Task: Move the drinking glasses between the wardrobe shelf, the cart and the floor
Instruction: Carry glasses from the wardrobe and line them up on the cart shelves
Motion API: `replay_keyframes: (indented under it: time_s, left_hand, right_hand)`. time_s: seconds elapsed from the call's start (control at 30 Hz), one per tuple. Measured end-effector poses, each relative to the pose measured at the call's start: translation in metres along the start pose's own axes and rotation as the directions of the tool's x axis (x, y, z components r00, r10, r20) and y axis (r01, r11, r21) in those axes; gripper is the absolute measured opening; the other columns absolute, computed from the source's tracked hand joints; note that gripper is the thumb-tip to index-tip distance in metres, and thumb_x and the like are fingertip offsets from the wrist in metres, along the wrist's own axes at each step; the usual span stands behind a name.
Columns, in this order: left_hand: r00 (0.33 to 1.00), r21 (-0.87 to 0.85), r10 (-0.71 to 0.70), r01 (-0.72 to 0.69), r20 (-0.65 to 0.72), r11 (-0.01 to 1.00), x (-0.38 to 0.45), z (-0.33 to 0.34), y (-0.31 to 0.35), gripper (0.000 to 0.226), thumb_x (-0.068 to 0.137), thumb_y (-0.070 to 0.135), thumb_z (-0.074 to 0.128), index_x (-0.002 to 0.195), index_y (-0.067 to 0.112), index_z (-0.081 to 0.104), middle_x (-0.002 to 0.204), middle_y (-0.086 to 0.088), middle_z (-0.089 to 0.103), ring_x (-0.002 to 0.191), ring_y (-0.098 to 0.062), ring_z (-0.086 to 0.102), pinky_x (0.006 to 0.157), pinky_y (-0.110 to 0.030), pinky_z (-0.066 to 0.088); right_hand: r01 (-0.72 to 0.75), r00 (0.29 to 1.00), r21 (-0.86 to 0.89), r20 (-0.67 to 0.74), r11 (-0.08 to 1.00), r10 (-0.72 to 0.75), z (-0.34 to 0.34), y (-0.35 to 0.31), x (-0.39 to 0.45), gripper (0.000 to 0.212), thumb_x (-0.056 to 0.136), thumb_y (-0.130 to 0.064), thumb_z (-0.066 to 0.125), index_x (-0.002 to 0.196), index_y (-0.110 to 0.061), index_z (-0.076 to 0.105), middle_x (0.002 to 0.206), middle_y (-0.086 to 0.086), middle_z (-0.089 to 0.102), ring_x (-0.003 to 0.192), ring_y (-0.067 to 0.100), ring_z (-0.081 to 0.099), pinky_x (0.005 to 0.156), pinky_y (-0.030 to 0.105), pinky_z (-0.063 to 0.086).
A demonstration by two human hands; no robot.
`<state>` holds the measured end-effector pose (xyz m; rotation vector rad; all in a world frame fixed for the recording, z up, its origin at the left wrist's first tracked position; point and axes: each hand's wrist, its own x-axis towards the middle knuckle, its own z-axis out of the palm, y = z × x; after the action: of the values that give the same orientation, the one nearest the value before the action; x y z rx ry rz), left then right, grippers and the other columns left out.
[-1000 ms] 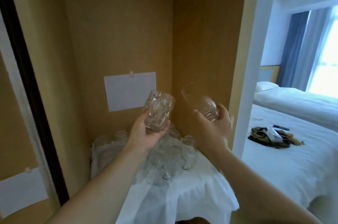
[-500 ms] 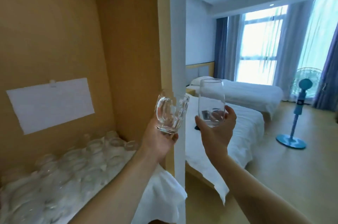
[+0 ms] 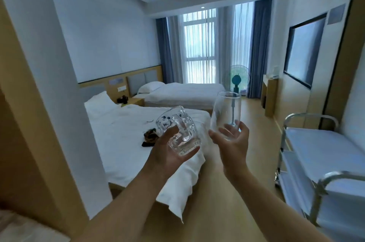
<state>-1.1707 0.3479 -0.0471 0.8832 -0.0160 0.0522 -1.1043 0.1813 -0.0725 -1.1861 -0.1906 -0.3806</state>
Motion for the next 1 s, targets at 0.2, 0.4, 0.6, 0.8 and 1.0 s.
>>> replay_keyframes:
  time_s: [0.2, 0.4, 0.6, 0.8, 1.0]
  left_hand:
    - [0.990, 0.056, -0.124, 0.127, -0.060, 0.990, 0.094, 0.048, -0.062, 0.094, 0.053, 0.027, 0.094, 0.139, 0.010, 0.059, 0.136, -0.021, 0.063, 0.116, -0.039, 0.066, 0.103, -0.059, 0.048]
    - [0.968, 0.094, -0.246, 0.250, -0.055, 0.964, 0.177, 0.078, -0.121, 0.073, 0.071, 0.040, 0.086, 0.134, 0.012, 0.061, 0.129, -0.017, 0.068, 0.120, -0.039, 0.065, 0.105, -0.059, 0.046]
    - [0.945, 0.122, -0.324, 0.326, -0.036, 0.937, 0.244, 0.093, -0.164, 0.069, 0.075, 0.044, 0.084, 0.133, 0.013, 0.062, 0.130, -0.017, 0.067, 0.118, -0.038, 0.066, 0.103, -0.060, 0.047]
    - [0.914, 0.214, -0.402, 0.383, 0.053, 0.899, 0.330, 0.106, -0.188, 0.062, 0.071, 0.049, 0.081, 0.120, 0.012, 0.069, 0.110, -0.013, 0.076, 0.097, -0.031, 0.075, 0.078, -0.049, 0.060]
    - [0.862, 0.319, -0.470, 0.399, 0.189, 0.860, 0.436, 0.122, -0.199, 0.068, 0.067, 0.046, 0.088, 0.123, 0.015, 0.066, 0.104, -0.012, 0.077, 0.094, -0.030, 0.076, 0.074, -0.045, 0.060]
  right_hand:
    - [-0.027, 0.992, -0.015, -0.123, 1.000, 0.025, -0.071, 0.016, 0.070, 0.090, 0.053, -0.046, 0.094, 0.127, -0.039, 0.044, 0.116, -0.002, 0.063, 0.105, 0.012, 0.068, 0.065, 0.022, 0.058]
    - [-0.096, 0.971, -0.134, -0.231, 0.986, 0.064, -0.142, 0.034, 0.129, 0.088, 0.070, -0.036, 0.091, 0.143, -0.017, 0.045, 0.115, 0.003, 0.062, 0.099, 0.013, 0.068, 0.059, 0.022, 0.058]
    - [-0.176, 0.944, -0.214, -0.315, 0.961, 0.102, -0.186, 0.058, 0.170, 0.059, 0.073, -0.035, 0.090, 0.118, -0.030, 0.052, 0.111, 0.002, 0.068, 0.098, 0.016, 0.071, 0.079, 0.034, 0.060]
    - [-0.186, 0.927, -0.314, -0.370, 0.931, 0.060, -0.206, 0.087, 0.227, 0.079, 0.076, -0.033, 0.088, 0.140, -0.018, 0.044, 0.116, 0.002, 0.064, 0.104, 0.019, 0.068, 0.084, 0.036, 0.058]
    - [-0.195, 0.891, -0.358, -0.455, 0.913, 0.012, -0.216, 0.114, 0.298, 0.080, 0.073, -0.038, 0.090, 0.137, -0.026, 0.042, 0.114, -0.003, 0.061, 0.102, 0.013, 0.067, 0.077, 0.029, 0.056]
